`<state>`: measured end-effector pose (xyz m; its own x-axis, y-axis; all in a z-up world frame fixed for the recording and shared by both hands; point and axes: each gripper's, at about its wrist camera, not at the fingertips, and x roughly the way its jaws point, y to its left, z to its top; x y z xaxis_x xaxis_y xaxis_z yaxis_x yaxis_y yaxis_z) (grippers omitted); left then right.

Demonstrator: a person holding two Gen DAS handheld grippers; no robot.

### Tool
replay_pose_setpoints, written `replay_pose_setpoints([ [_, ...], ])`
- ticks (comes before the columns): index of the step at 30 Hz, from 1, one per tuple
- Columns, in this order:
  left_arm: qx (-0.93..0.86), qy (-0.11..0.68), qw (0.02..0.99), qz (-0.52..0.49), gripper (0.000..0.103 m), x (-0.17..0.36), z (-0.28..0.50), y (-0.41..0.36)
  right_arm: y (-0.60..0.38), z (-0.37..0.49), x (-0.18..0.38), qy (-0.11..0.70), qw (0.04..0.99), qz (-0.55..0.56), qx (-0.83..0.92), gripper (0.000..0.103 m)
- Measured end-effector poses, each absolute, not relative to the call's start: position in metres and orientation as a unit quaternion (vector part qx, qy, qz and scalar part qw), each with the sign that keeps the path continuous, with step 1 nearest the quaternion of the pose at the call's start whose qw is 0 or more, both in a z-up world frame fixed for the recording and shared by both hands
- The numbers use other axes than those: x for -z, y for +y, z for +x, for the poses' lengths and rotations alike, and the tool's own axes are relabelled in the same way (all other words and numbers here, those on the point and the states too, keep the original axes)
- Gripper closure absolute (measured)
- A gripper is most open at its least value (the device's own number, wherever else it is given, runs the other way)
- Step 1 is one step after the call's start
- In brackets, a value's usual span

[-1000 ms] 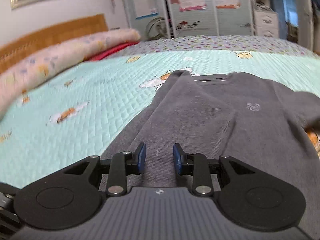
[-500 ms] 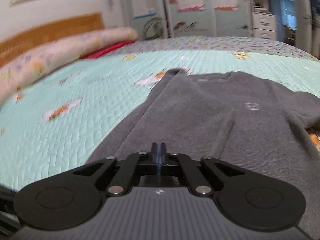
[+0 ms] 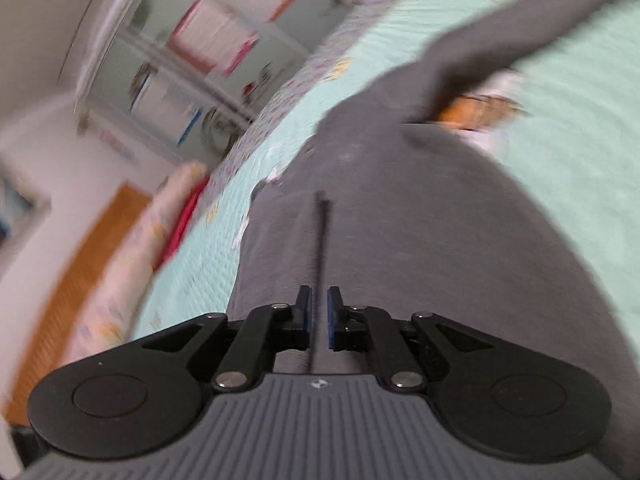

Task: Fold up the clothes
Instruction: 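Reach the right gripper to the sleeve cuff and grasp it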

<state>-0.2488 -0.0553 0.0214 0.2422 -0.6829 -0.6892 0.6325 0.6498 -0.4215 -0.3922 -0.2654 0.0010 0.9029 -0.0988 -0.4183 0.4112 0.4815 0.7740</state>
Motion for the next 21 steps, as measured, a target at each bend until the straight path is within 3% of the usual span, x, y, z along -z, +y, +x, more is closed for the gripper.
replay_pose_setpoints([
  [3, 0.411, 0.441, 0.797, -0.012, 0.07, -0.039, -0.256, -0.06, -0.277, -0.428, 0.003, 0.134, 0.834, 0.507, 0.172, 0.073],
  [6, 0.425, 0.418, 0.803, 0.004, 0.066, -0.048, -0.263, -0.069, -0.293, -0.462, 0.005, 0.095, 0.821, 0.531, 0.186, 0.072],
  [8, 0.417, 0.44, 0.795, 0.022, 0.057, -0.036, -0.261, -0.079, -0.306, -0.482, 0.008, 0.071, 0.812, 0.543, 0.203, 0.071],
  [14, 0.386, 0.471, 0.793, 0.024, 0.055, -0.031, -0.257, -0.088, -0.364, -0.535, 0.02, 0.008, 0.764, 0.581, 0.279, 0.056],
  [21, 0.383, 0.489, 0.783, -0.012, 0.055, -0.055, -0.262, -0.101, -0.454, -0.569, 0.028, -0.044, 0.725, 0.572, 0.382, 0.051],
])
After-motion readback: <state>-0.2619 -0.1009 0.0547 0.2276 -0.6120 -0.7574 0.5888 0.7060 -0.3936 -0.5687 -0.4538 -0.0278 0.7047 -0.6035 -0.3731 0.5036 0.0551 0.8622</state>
